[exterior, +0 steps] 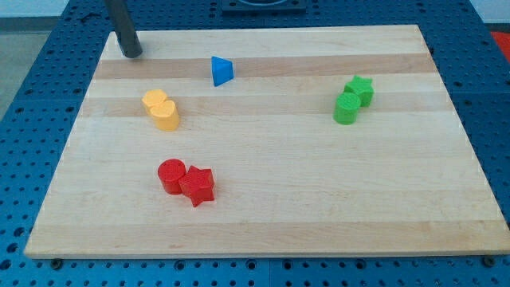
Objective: Move the blue triangle towards top center
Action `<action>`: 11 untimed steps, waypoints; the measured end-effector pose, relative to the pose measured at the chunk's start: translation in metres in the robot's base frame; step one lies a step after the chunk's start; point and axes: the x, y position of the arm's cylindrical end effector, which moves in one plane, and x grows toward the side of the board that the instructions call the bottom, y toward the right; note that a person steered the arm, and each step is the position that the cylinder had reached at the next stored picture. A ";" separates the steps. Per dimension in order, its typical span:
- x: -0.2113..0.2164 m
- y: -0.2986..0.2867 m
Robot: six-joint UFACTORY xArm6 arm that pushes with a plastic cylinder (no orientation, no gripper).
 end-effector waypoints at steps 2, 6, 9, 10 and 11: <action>0.007 0.041; 0.077 0.256; 0.061 0.117; 0.031 0.092; 0.030 0.099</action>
